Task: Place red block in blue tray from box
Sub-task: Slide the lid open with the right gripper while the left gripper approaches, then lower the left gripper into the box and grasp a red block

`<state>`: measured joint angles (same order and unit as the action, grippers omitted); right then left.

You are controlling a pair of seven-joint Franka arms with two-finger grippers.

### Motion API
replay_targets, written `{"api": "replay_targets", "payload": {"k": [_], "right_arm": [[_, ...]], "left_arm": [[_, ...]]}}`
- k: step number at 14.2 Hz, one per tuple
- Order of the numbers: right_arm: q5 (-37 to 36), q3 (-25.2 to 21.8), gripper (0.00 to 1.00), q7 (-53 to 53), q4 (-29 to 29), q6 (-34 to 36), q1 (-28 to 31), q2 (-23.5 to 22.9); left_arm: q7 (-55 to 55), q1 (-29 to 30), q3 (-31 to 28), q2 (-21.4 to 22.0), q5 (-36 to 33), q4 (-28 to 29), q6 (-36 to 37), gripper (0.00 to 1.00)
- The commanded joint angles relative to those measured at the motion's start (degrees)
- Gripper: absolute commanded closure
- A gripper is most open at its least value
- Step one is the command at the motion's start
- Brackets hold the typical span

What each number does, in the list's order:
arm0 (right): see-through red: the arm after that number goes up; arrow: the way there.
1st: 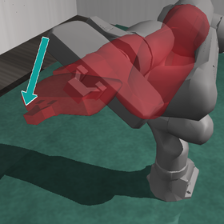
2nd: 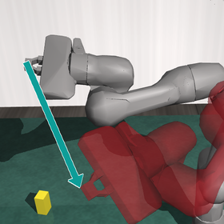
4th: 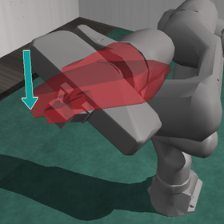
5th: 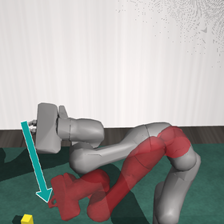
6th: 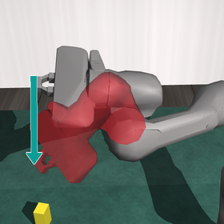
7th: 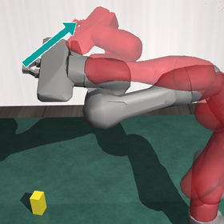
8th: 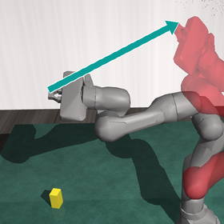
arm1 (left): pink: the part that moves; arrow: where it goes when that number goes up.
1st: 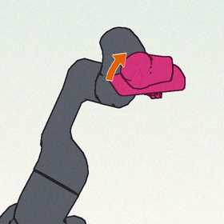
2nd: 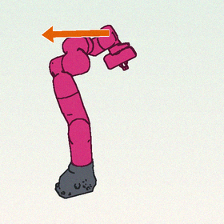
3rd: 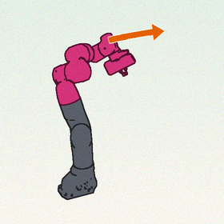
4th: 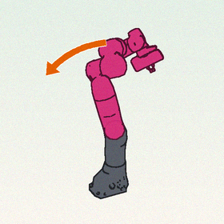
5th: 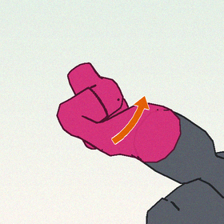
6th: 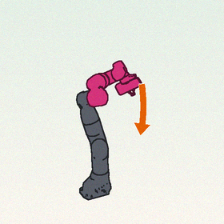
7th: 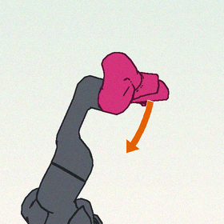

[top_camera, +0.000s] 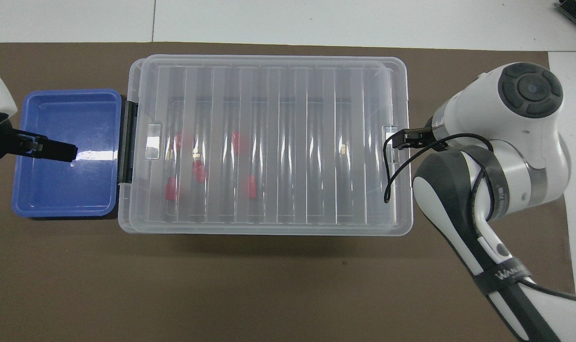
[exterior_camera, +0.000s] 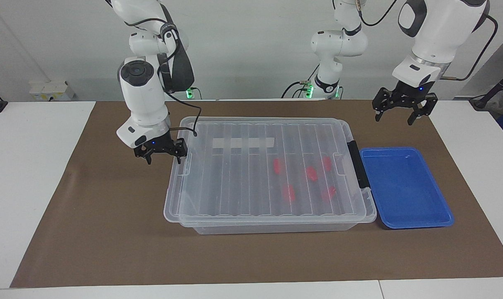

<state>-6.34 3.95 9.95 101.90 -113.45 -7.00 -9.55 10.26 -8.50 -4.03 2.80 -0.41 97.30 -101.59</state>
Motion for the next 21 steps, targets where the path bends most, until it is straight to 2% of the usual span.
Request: {"api": "replay_targets", "payload": {"k": [1, 5, 7, 9, 11, 15, 18, 21], "right_arm": [[-0.95, 0.27, 0.01, -7.64, 1.46, 0.42, 3.3, 1.29], [-0.95, 0.27, 0.01, -17.4, 1.46, 0.59, 6.91, 1.2], [-0.95, 0.27, 0.01, -22.93, 1.46, 0.51, 8.84, 1.2], [-0.95, 0.27, 0.01, -28.03, 1.46, 0.42, 10.51, 1.12], [-0.95, 0.27, 0.01, -32.08, 1.46, 0.33, 11.92, 1.12], [-0.95, 0.27, 0.01, -39.82, 1.46, -0.28, 14.99, 0.94], [-0.95, 0.27, 0.01, -43.43, 1.46, -0.46, 16.31, 0.94], [-0.95, 0.27, 0.01, -45.37, 1.46, -0.55, 17.11, 0.94]], "left_arm": [[0.02, 1.73, -1.24, 0.72, 0.76, 1.49, -1.42, 0.0], [0.02, 1.3, -7.39, -0.51, 0.76, -0.09, -0.45, 0.0], [-2.16, 0.85, -6.18, -0.25, 0.85, 0.35, 0.69, 0.0], [-12.57, 0.59, -3.55, 0.63, 0.85, 1.75, -1.05, 0.0], [-20.43, -0.28, 1.45, -0.68, 0.76, 1.93, -3.96, 0.0], [-34.75, -5.99, 2.09, -7.62, 0.5, 0.96, -10.19, 0.0], [-39.51, -8.71, 2.09, -10.61, 0.5, 1.76, -13.54, 0.0], [-52.5, -10.83, 2.09, -11.85, -1.08, 4.56, -16.86, 0.0]]}}
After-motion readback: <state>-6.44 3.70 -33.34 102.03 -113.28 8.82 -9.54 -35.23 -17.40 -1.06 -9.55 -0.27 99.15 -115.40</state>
